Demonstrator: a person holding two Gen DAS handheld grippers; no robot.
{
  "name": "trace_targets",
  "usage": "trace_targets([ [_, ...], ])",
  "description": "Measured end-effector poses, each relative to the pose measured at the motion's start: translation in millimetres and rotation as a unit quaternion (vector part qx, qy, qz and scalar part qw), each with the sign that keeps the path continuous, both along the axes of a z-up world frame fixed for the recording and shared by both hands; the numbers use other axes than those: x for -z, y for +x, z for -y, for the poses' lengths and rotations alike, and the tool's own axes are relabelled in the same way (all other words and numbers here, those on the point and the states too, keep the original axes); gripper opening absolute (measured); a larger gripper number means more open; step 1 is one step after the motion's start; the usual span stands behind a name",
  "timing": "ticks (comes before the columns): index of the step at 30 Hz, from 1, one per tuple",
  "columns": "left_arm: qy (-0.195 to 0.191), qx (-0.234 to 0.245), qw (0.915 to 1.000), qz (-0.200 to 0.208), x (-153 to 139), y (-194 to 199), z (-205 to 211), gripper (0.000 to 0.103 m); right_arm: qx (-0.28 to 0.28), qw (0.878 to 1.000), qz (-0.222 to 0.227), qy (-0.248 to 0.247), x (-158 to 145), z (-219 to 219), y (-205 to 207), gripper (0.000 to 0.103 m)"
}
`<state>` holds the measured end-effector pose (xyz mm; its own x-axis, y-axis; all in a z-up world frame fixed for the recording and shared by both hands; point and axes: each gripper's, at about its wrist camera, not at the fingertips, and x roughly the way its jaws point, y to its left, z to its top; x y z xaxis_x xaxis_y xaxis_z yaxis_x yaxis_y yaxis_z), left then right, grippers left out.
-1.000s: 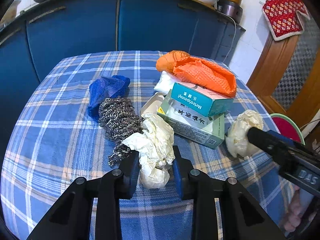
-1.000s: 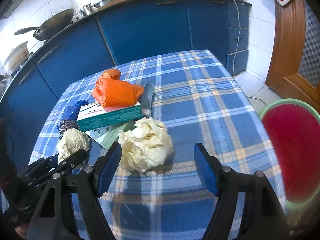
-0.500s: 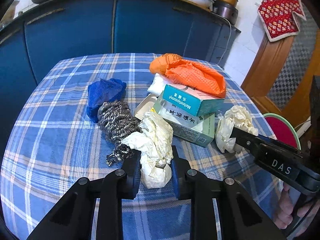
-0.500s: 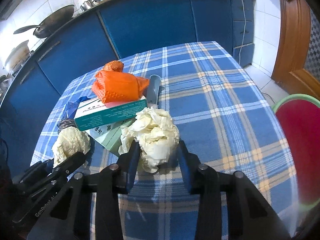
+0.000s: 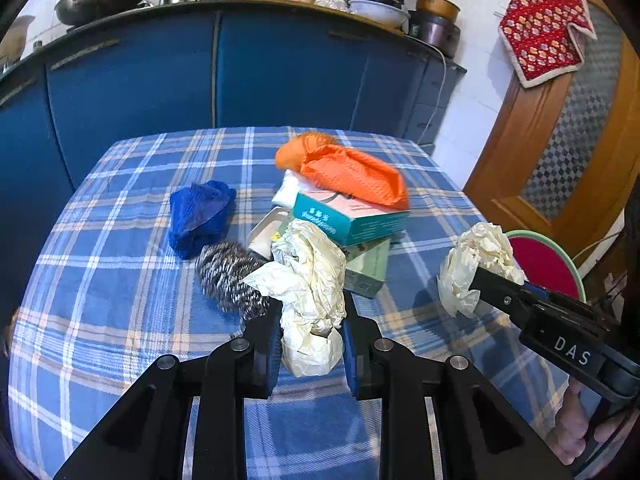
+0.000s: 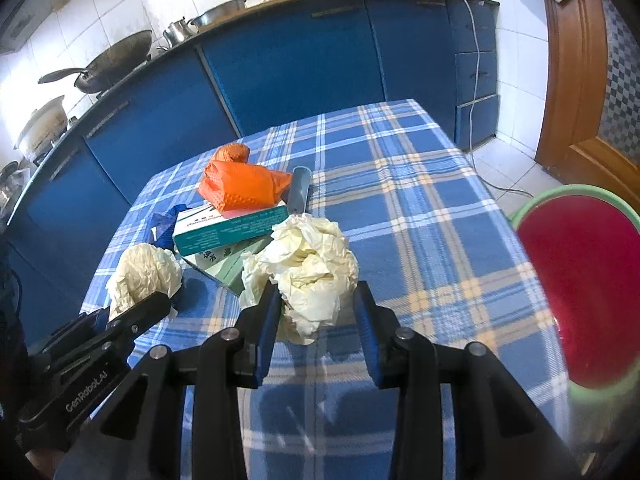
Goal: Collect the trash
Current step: 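Carry both crumpled tissues over the red bucket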
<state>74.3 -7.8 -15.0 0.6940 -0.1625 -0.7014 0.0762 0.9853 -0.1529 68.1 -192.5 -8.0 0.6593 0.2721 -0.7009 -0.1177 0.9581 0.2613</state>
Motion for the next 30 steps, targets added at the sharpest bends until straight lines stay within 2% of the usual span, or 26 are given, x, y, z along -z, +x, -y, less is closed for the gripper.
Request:
trace_targets([
  [11,0.001,0.023,0.9997,0.012,-15,-9,21,0.025,0.024,0.999,0.025,0.004,-18,27,-30,0.040],
  [30,0.001,0.082,0.9962,0.027,-35,-3,83,0.025,0.088,0.994,0.062,0.003,-43,89,-66,0.040],
])
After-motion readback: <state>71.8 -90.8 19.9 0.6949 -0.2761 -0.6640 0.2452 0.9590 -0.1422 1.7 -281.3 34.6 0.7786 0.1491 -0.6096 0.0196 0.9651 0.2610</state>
